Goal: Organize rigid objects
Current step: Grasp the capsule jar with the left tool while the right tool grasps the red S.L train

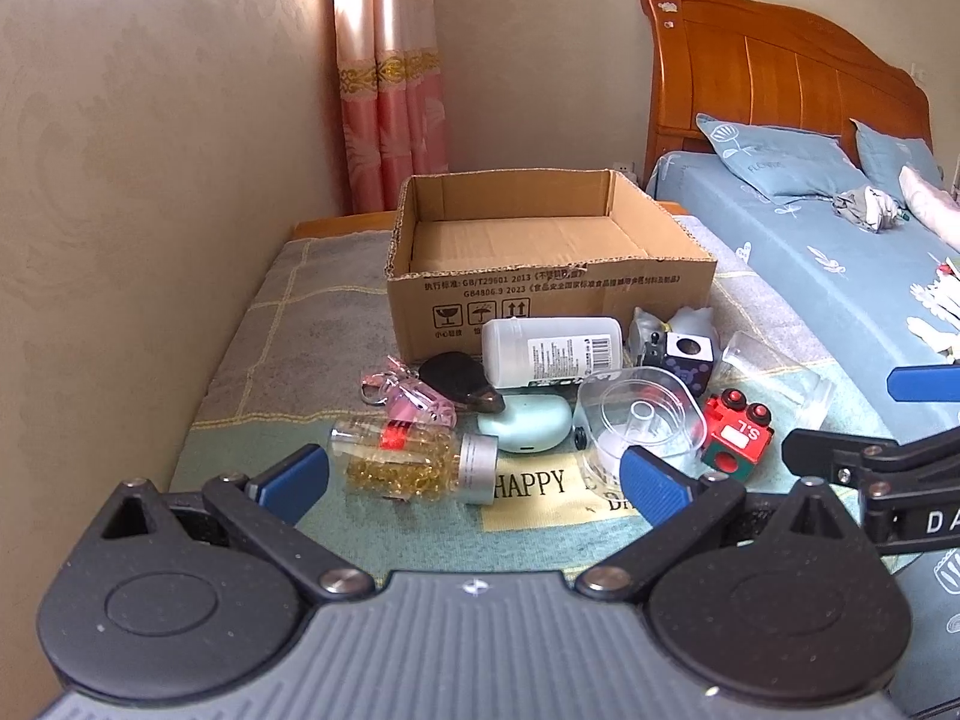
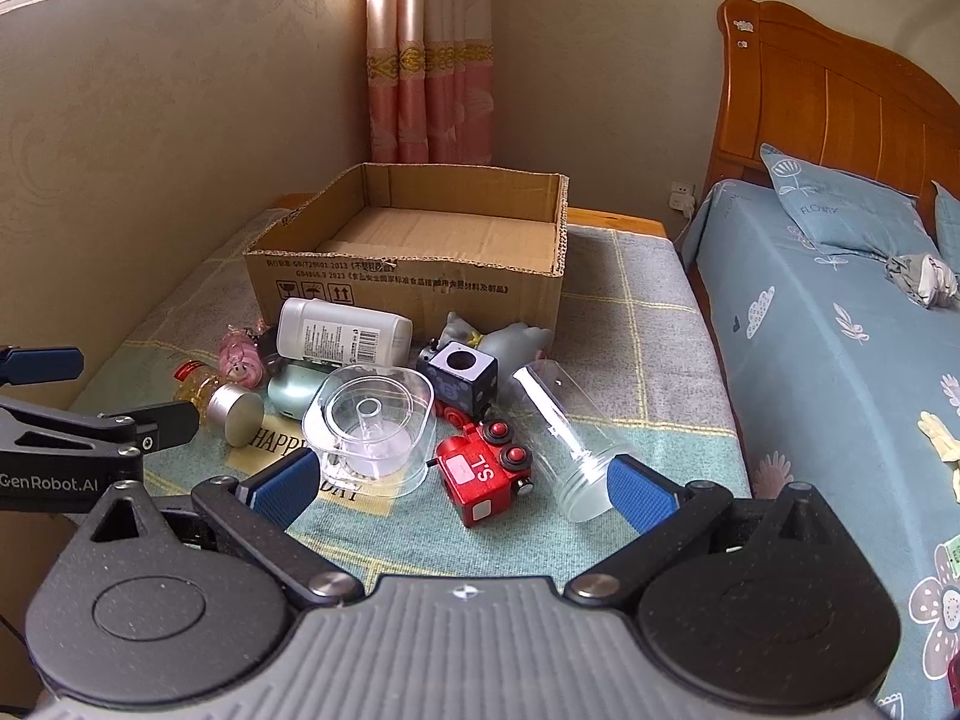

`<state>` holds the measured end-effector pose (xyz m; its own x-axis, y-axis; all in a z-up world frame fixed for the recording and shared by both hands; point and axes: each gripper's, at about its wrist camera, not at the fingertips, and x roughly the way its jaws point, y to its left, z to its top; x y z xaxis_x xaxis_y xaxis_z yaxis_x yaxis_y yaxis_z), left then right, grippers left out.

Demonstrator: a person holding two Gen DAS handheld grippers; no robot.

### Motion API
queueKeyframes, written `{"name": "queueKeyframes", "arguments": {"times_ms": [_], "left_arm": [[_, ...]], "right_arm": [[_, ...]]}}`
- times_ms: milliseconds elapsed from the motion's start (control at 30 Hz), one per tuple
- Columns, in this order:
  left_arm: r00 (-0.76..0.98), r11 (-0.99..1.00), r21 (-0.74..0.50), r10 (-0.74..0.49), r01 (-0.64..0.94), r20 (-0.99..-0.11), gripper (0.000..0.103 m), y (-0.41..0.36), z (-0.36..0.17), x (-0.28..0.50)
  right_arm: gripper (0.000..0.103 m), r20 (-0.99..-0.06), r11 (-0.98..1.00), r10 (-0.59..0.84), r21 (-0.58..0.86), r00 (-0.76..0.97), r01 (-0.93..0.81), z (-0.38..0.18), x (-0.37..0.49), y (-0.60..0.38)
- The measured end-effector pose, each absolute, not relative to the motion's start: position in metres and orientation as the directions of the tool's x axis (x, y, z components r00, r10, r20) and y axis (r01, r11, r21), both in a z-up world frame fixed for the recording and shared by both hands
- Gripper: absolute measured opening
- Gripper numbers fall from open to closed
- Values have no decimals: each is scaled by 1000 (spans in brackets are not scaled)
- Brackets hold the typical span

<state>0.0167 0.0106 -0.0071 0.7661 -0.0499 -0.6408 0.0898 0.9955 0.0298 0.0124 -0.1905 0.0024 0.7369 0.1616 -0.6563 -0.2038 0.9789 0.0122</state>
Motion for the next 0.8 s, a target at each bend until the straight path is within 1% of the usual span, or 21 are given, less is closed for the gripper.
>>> {"name": "queueKeyframes", "arguments": {"times_ms": [200, 533, 700, 800], "left_arm": [[734, 993, 31, -63, 113, -676, 102, 20, -29, 27], [644, 995, 22, -45, 96, -764, 102, 35, -73, 46], [619, 996, 7, -50, 90, -784, 102, 41, -84, 53], [625, 995, 5, -59, 100, -778, 102, 40, -86, 56]], "right_arm": [[103, -665, 964, 221, 39, 713, -262, -14, 19, -197], [103, -734, 938, 272, 57, 623, -342, -54, 31, -192], [103, -765, 933, 275, 67, 582, -354, -71, 41, -190], [103, -764, 930, 272, 54, 585, -362, -76, 44, -189]]}}
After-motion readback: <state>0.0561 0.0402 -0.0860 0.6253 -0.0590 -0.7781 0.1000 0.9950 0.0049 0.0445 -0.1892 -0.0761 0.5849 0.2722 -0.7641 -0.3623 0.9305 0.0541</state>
